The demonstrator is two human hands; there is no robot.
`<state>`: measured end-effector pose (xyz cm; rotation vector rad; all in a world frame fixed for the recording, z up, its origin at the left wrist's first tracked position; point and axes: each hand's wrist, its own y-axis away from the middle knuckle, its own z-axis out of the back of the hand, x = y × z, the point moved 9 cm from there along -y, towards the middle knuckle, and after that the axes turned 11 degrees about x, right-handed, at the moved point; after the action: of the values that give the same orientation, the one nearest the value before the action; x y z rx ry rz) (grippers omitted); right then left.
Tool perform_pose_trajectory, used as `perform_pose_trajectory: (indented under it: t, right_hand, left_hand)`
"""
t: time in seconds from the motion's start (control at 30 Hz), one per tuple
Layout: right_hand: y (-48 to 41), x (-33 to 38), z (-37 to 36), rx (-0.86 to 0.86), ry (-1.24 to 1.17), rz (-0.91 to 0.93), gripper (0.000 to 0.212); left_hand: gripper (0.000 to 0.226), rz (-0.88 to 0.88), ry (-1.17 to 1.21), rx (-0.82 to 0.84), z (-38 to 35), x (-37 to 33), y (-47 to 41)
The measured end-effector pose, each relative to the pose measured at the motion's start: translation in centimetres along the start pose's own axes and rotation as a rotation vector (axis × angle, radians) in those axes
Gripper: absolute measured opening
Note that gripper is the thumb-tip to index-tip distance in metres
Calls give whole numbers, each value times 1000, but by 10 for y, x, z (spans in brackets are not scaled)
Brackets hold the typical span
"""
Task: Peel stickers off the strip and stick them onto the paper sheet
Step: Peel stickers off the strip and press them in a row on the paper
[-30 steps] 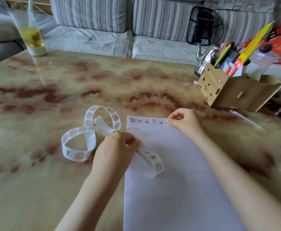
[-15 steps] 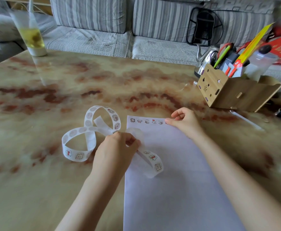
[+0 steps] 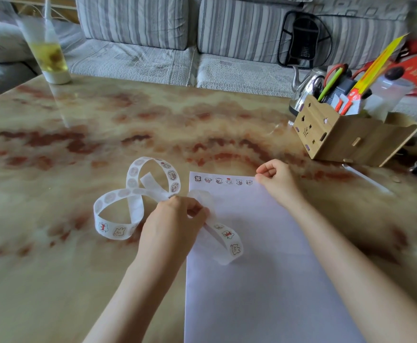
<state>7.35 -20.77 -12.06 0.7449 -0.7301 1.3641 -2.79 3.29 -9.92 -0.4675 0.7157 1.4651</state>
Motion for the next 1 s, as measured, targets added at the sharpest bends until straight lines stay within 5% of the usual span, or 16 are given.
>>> perform_pose_trajectory:
  t: [0.17, 0.37, 0.8, 1.0]
  right_hand:
    - [39, 51, 8, 13, -17, 153, 10]
    - [100, 97, -33, 410, -161, 217, 7]
    - [107, 100, -29, 359, -206, 287, 8]
    - [109, 101, -22, 261, -208, 325, 11]
  left_hand:
    - [18, -57, 201, -105, 14, -5, 1]
    - [20, -112, 371, -186, 29, -8, 5]
    - [23, -139, 494, -140, 29, -15, 5]
    - [37, -118, 687, 16, 19, -22, 8]
